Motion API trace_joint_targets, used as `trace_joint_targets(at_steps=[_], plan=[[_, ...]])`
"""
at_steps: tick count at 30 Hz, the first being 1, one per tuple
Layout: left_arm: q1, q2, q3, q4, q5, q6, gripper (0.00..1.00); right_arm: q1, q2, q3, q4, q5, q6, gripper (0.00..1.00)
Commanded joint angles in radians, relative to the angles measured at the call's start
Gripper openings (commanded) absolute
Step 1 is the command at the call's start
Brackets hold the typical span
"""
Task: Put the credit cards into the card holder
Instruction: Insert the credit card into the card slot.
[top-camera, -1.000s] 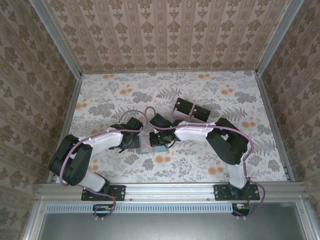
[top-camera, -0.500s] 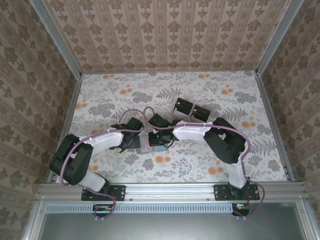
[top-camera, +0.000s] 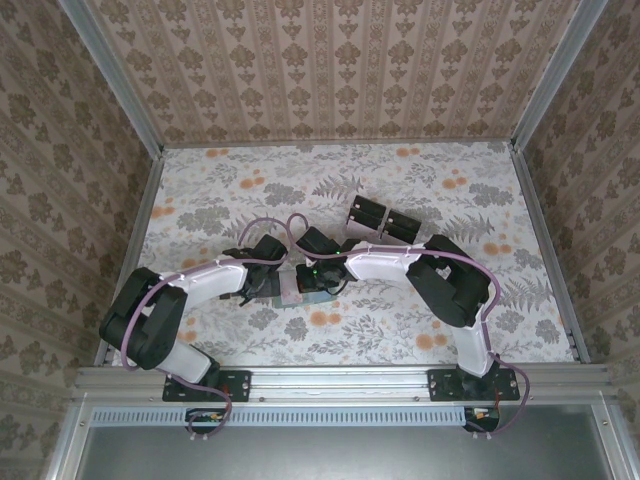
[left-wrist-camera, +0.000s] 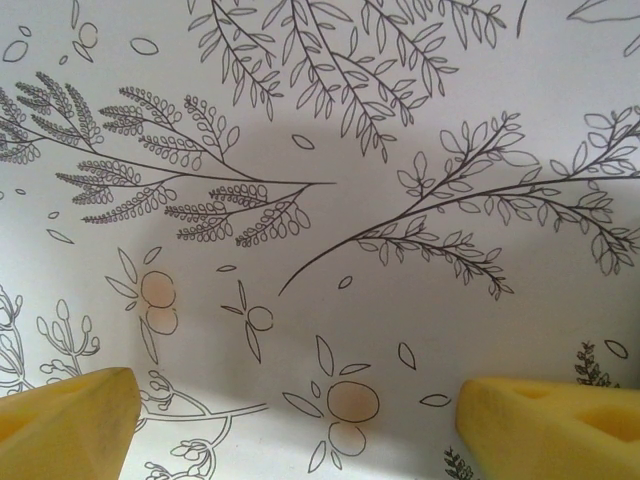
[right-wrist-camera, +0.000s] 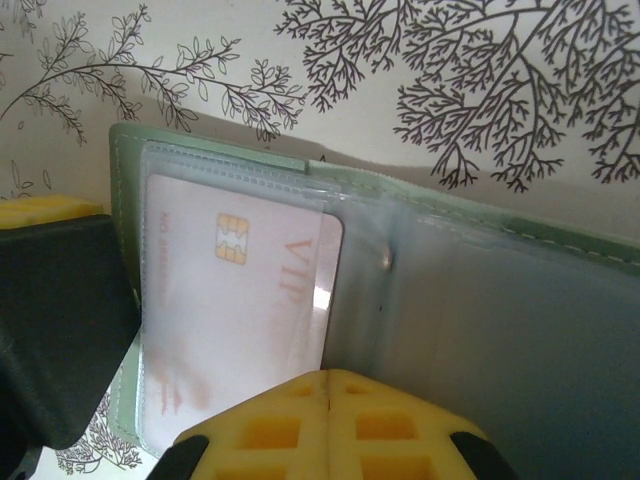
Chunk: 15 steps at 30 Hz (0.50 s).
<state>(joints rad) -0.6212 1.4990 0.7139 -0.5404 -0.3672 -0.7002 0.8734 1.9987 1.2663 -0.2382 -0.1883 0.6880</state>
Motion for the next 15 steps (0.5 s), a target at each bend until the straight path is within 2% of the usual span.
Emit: trace_joint_targets(at_steps=[1, 7, 15], plan=[[-0.005, 0.01, -0.001, -0.033, -0.003, 0.004, 1.0, 0.023, 0.016, 0.021, 0.045, -0.056, 0.015, 0.03], [0.02, -0.059, 0.02, -0.064, -0.009, 0.024, 1.0, 0.023, 0.023, 0.022, 0.037, -0.052, 0.015, 0.03], [0.026, -0.058, 0.037, -0.069, -0.001, 0.034, 1.0, 0.024, 0.017, 0.022, 0.033, -0.056, 0.004, 0.04]])
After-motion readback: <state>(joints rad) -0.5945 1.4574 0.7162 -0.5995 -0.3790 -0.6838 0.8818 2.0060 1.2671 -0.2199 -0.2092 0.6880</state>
